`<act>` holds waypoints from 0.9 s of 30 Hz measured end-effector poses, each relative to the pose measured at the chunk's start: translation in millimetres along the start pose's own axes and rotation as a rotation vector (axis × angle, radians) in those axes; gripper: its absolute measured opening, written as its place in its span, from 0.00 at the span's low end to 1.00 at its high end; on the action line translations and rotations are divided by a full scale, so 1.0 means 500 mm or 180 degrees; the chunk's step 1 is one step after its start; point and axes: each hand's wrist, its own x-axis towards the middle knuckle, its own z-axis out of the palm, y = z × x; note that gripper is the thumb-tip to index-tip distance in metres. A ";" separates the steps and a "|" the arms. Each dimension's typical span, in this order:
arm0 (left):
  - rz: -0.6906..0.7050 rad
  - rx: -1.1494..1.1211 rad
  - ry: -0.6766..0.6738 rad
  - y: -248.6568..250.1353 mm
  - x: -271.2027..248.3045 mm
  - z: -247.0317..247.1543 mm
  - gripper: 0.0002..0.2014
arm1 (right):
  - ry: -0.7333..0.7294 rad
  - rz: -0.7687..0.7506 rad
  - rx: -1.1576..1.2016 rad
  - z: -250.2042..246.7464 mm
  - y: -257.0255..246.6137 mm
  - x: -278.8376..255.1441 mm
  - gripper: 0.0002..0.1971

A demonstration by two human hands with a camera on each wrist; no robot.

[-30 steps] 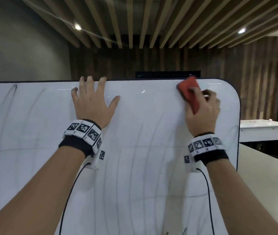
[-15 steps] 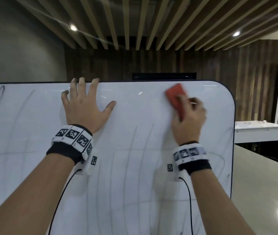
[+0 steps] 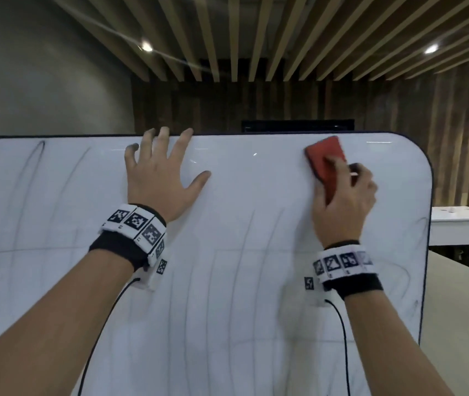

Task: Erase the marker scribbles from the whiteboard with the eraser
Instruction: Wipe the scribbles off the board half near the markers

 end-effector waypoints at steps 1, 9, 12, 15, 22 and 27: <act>0.0003 0.0018 -0.0001 0.002 0.000 0.001 0.37 | 0.0214 0.0551 0.0053 -0.008 0.020 0.019 0.24; 0.0016 0.0092 -0.0034 0.007 0.004 0.012 0.37 | -0.0950 -0.1371 0.0277 0.028 -0.106 -0.216 0.23; 0.0139 0.0177 -0.0053 -0.008 0.000 0.011 0.37 | -0.1249 -0.1885 0.0345 0.013 -0.090 -0.214 0.20; 0.0159 0.0222 -0.0068 -0.010 -0.003 0.010 0.38 | -0.0617 -0.0776 0.0473 0.009 -0.056 -0.129 0.22; 0.0141 0.0224 -0.0069 -0.004 -0.004 0.017 0.40 | -0.0783 -0.1103 0.0341 0.024 -0.062 -0.259 0.22; 0.0144 0.0176 -0.0013 -0.008 -0.004 0.019 0.40 | -0.1228 -0.1900 0.0334 -0.007 -0.005 -0.212 0.18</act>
